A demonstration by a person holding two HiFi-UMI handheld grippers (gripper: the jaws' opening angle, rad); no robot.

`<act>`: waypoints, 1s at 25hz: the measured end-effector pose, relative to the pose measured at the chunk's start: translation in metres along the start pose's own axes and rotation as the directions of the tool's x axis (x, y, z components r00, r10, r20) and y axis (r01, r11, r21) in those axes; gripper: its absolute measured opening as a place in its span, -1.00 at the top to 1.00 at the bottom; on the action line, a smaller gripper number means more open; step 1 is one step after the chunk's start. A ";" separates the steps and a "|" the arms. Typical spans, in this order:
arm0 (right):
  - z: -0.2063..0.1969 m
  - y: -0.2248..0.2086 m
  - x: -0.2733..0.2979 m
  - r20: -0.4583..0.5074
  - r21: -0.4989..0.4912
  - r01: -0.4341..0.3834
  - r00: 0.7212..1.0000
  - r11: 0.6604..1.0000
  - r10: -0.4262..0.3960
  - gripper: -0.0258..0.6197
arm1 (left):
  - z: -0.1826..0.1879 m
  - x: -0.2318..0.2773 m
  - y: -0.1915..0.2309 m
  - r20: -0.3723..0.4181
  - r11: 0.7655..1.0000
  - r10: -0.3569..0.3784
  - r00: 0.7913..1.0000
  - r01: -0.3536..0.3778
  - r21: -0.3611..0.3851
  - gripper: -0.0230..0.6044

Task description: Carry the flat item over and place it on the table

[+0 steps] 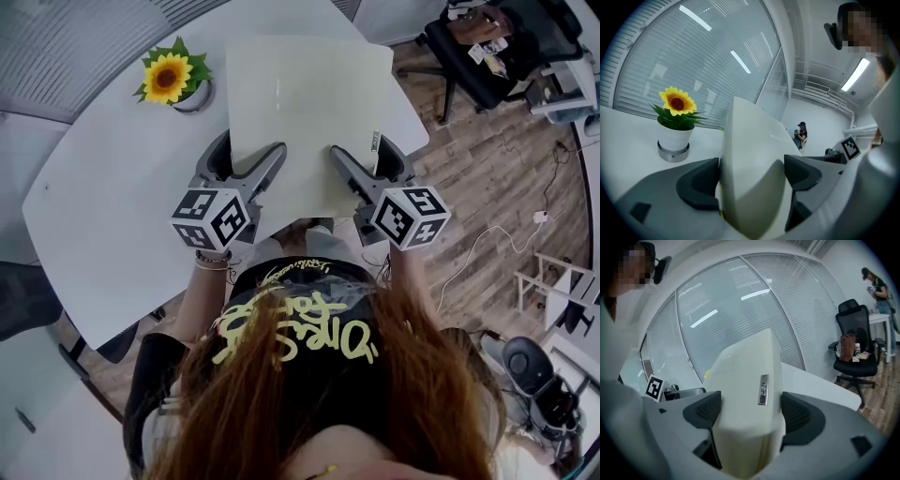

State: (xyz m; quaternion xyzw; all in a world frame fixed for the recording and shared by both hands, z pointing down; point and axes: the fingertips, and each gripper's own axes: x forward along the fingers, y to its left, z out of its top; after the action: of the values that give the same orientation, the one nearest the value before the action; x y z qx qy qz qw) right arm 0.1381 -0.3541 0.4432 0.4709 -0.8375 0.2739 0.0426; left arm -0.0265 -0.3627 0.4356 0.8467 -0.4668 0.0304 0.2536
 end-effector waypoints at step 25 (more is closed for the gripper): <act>-0.020 -0.007 0.008 -0.058 0.008 0.013 0.998 1.000 -0.013 -0.29 | -0.020 0.007 0.012 -0.067 0.999 0.023 0.998 -0.026 -0.042 -0.46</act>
State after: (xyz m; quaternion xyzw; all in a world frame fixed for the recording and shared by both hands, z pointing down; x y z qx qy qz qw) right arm 0.1354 -0.3531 0.4654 0.4682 -0.8318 0.2907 0.0669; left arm -0.0284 -0.3635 0.4598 0.8338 -0.4690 0.0515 0.2868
